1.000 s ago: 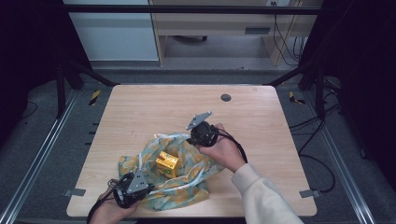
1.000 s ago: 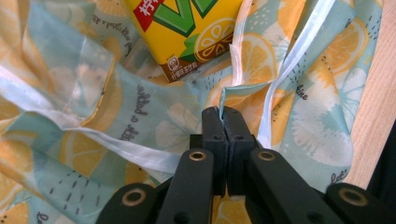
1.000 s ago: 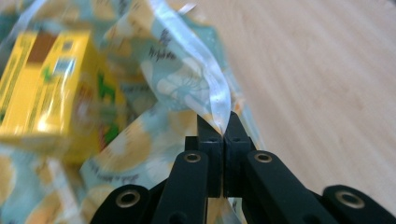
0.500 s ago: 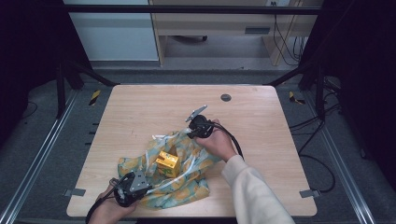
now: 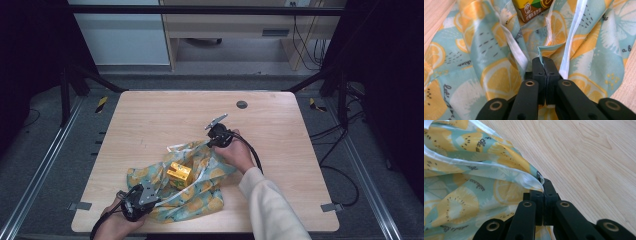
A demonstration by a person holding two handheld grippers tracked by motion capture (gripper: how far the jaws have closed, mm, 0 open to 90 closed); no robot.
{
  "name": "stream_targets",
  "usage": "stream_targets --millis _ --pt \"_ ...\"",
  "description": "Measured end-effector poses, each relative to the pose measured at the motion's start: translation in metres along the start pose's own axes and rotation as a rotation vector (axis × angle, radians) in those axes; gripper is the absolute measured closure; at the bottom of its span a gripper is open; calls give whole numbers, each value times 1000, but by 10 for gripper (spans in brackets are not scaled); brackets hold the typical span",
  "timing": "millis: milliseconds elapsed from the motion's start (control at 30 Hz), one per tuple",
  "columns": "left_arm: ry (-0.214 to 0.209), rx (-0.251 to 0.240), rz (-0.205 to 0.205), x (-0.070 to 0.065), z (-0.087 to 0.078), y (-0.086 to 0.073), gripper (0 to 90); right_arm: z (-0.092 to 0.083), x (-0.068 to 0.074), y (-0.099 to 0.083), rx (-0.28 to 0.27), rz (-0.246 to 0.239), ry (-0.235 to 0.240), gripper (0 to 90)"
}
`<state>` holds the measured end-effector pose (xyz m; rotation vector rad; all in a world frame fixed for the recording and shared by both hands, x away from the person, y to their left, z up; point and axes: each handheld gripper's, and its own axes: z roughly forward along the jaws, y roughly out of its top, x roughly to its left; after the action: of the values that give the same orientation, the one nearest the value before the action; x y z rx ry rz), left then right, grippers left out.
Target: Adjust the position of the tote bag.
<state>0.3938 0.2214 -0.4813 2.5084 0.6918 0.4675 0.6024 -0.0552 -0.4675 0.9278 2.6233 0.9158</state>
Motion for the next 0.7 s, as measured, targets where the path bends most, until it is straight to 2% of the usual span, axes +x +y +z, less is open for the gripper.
stream_targets --millis 367,500,700 --pt "0 3 3 0 -1 -1 900 2 -5 -4 3 -1 -42 893" --pt "-1 3 4 0 -1 -1 900 2 -6 -5 0 6 -44 893" --pt "-6 -1 3 -1 -2 -1 900 2 -7 -5 9 -22 -62 893"
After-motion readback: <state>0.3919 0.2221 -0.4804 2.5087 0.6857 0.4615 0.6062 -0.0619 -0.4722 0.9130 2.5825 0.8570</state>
